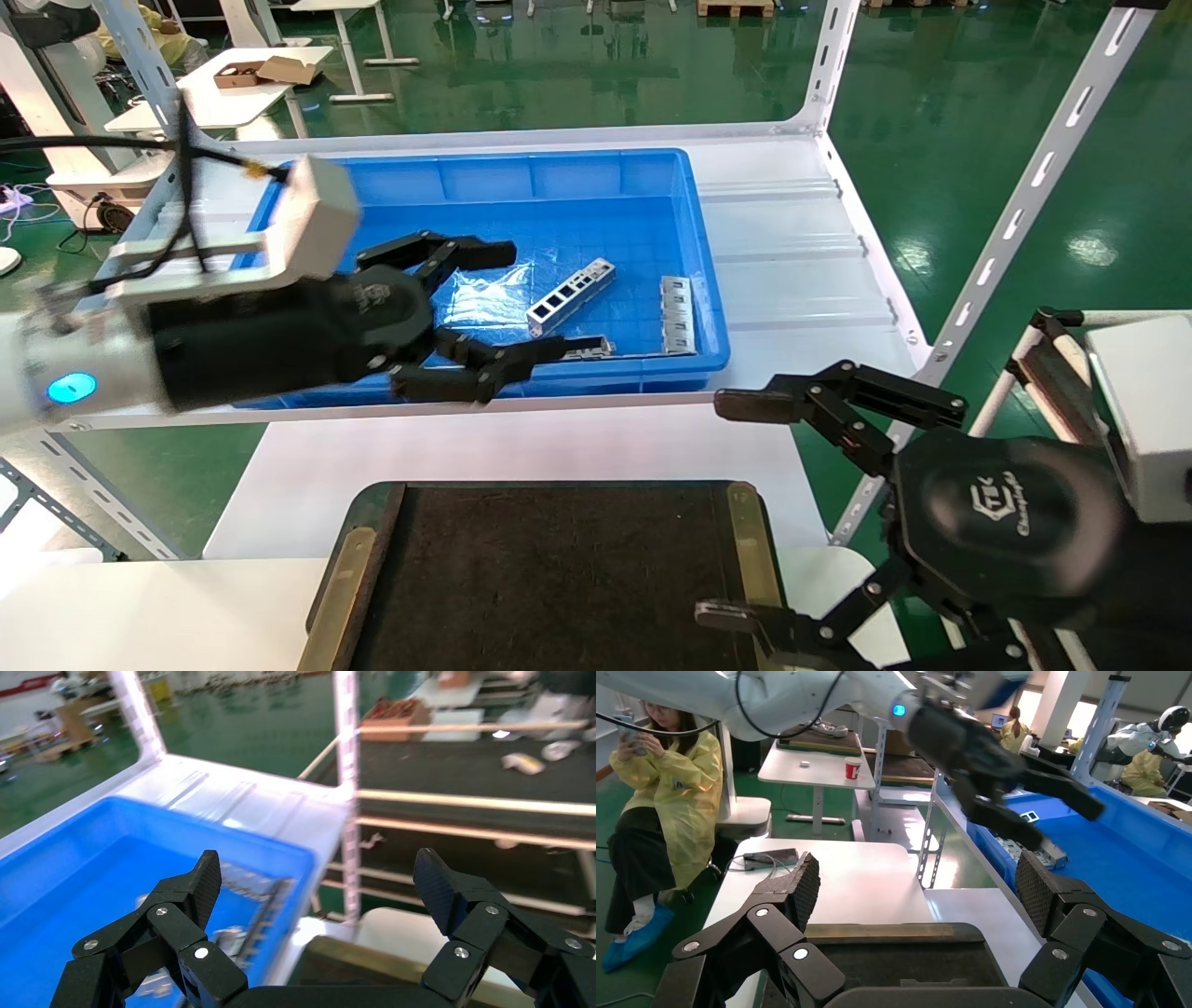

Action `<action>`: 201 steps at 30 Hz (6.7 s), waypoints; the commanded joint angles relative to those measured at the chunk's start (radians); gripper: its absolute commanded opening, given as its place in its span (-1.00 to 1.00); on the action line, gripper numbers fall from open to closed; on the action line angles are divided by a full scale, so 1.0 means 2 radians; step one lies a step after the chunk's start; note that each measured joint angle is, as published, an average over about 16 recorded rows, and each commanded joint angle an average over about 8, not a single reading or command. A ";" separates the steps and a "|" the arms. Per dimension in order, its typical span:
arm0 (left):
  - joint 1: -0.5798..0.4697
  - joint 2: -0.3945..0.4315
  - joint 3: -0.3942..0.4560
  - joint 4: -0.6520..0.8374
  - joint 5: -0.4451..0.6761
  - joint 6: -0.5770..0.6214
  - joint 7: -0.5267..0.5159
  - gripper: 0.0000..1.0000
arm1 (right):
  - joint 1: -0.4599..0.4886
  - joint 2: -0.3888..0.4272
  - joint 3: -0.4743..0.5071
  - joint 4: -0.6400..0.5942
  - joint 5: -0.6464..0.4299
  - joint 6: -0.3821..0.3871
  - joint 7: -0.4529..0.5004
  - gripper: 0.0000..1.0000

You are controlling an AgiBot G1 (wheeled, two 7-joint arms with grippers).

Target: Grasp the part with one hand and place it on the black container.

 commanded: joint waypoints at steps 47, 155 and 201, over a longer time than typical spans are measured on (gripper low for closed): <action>-0.127 0.234 0.060 0.431 0.100 -0.214 0.111 -1.00 | 0.000 0.001 -0.002 0.000 0.001 0.001 -0.001 -1.00; 0.457 0.000 0.004 -0.171 -0.117 -0.358 -0.091 -1.00 | 0.001 0.002 -0.005 0.000 0.004 0.002 -0.003 -1.00; 0.328 0.084 0.310 -0.124 -0.200 -0.749 -0.202 0.99 | 0.001 0.003 -0.007 0.000 0.005 0.003 -0.003 1.00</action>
